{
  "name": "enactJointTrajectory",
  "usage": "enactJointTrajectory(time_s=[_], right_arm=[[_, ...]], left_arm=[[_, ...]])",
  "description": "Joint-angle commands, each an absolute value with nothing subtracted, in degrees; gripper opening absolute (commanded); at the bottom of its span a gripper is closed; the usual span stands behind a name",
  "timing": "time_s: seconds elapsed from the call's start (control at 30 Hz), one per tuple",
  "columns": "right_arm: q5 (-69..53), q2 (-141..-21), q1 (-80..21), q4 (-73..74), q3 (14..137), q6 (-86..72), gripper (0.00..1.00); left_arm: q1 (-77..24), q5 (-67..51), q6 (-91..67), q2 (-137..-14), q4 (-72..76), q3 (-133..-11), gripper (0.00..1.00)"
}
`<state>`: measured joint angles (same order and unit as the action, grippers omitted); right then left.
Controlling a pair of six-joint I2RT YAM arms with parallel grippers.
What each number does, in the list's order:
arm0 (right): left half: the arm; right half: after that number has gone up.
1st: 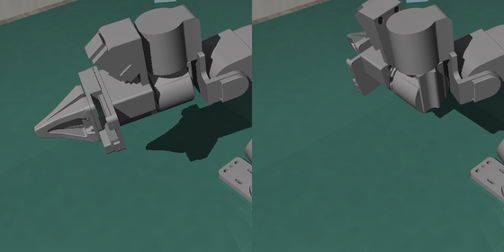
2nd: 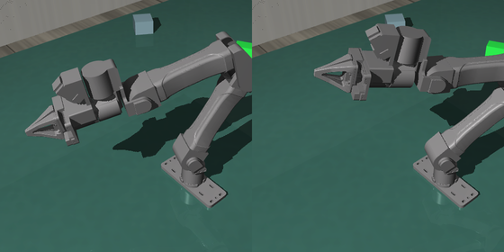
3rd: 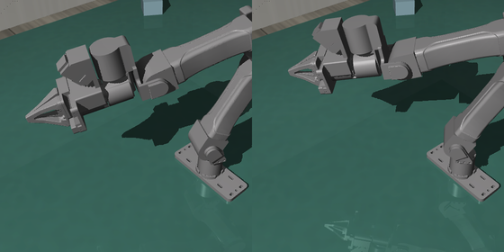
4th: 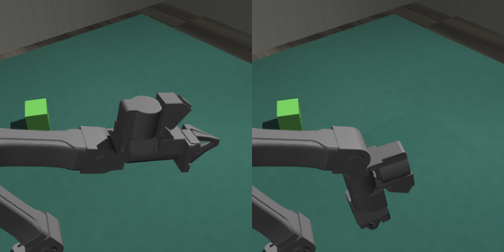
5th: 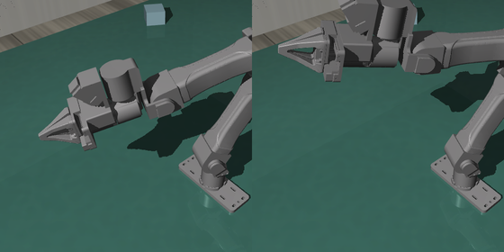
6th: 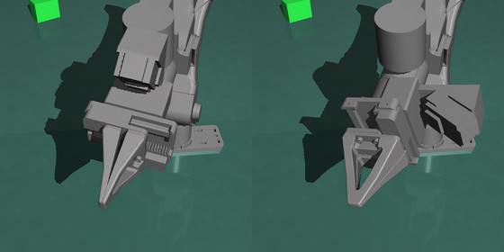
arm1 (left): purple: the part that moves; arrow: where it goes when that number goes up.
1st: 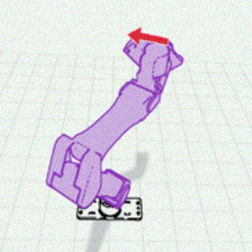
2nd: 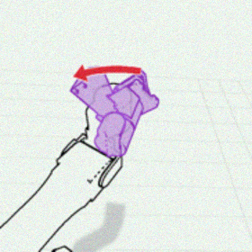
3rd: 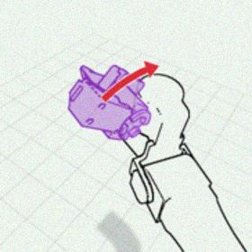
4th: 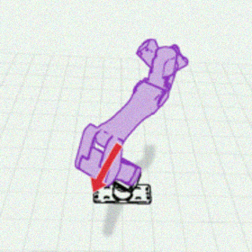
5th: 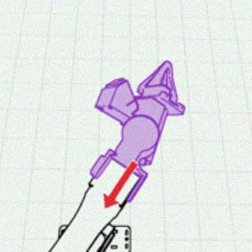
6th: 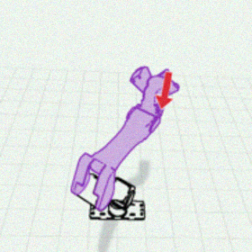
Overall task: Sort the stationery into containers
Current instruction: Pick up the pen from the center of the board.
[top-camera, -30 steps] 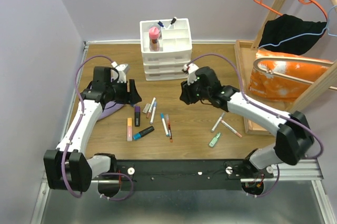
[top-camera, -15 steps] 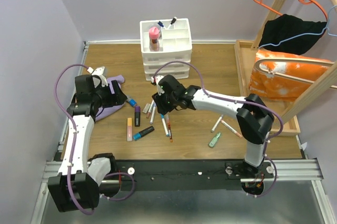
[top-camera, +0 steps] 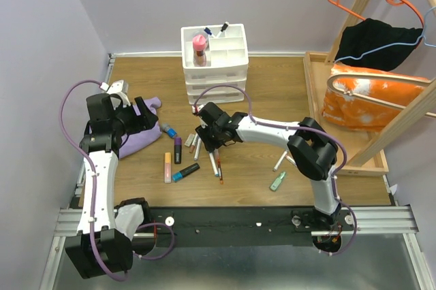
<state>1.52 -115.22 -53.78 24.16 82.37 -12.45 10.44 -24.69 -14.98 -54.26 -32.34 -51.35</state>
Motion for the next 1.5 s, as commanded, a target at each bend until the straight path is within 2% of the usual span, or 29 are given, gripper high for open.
enactJointTrajectory(time_s=[0.0,0.53,1.1,1.33,1.47], right_arm=[[2.9,-118.3,-54.6,27.0,85.5,-12.8,0.48],[2.6,-121.0,-56.3,30.4,85.8,-14.0,0.35],[1.4,-120.9,-58.4,30.8,83.8,-14.0,0.39],[2.5,-120.8,-58.4,29.6,83.0,-14.1,0.15],[2.5,-119.0,-58.5,28.6,84.1,-13.3,0.11]], left_arm=[[11.8,-26.2,-16.4,-52.6,-30.8,-50.5,0.83],[12.3,-26.8,-16.2,-54.1,-30.9,-52.3,0.83],[12.5,-26.9,-15.8,-53.6,-31.1,-52.4,0.83],[12.5,-26.7,-15.5,-52.9,-32.0,-52.7,0.83],[12.4,-27.2,-15.8,-53.3,-32.3,-53.3,0.83]])
